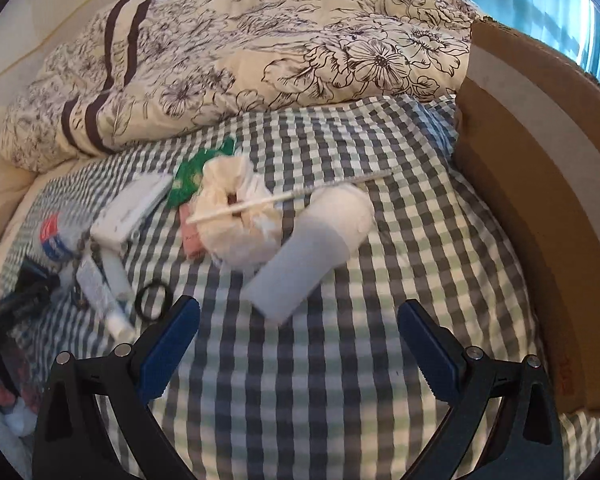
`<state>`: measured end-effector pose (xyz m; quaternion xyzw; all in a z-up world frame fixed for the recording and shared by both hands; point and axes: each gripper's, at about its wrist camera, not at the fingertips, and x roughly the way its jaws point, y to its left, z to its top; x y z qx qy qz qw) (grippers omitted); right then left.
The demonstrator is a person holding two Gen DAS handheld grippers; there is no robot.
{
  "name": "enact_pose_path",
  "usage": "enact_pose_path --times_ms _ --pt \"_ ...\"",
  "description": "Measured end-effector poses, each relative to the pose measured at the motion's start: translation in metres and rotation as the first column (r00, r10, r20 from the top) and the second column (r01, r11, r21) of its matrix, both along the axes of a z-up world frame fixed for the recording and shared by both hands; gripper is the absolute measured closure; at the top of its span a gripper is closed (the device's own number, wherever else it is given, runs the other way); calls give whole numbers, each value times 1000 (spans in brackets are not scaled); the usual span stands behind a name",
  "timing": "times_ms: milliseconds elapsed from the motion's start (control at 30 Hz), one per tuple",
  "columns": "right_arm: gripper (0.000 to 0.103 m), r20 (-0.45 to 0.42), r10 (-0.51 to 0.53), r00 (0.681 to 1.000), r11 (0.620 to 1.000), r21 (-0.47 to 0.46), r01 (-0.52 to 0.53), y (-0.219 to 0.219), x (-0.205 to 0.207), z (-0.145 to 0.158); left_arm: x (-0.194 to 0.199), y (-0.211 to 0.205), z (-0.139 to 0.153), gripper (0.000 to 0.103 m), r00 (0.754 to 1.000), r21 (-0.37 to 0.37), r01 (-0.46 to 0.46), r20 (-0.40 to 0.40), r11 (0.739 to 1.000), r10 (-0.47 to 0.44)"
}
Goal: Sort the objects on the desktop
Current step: 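Grasp the black eye mask with the left tool while the right tool grasps the white cup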
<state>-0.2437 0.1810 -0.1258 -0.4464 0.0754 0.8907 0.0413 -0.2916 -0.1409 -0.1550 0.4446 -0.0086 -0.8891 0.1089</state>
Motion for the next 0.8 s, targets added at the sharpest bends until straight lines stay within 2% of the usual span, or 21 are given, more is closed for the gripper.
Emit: enact_pose_path --times_ms 167,267,333,367,467,500,533,600,733,800 --pt "5 15 -32 999 999 -11 32 -1 -24 -7 6 8 5 25 1000 -19 22 -8 1000 -23" --pt "16 65 -60 996 998 -22 62 -1 -34 -18 20 9 16 26 999 -14 6 -33 1000 -6" --pt "28 107 -74 992 997 -14 76 -3 -41 -29 31 9 23 26 999 3 5 -48 1000 -5" --pt "29 117 -85 990 996 7 84 -4 -43 -33 35 8 26 26 999 17 6 -52 1000 -5" --pt "42 109 -86 990 993 87 77 -10 -41 -33 46 9 31 26 999 42 7 -53 999 -5" --pt "55 111 -83 990 993 94 73 -11 -39 -32 49 9 33 27 999 42 5 -53 999 -2" --pt "61 115 -80 990 992 102 68 -10 -36 -29 51 9 34 27 999 41 3 -53 999 -1" --pt "67 127 -72 989 995 85 61 -8 -31 -26 55 11 36 28 999 36 5 -49 999 -3" --pt "71 133 -60 989 997 52 53 -2 -13 -15 67 20 45 30 999 14 6 -54 1000 -5" --pt "71 124 -53 991 998 46 48 -1 -3 -7 75 25 51 30 998 30 21 -57 999 -20"
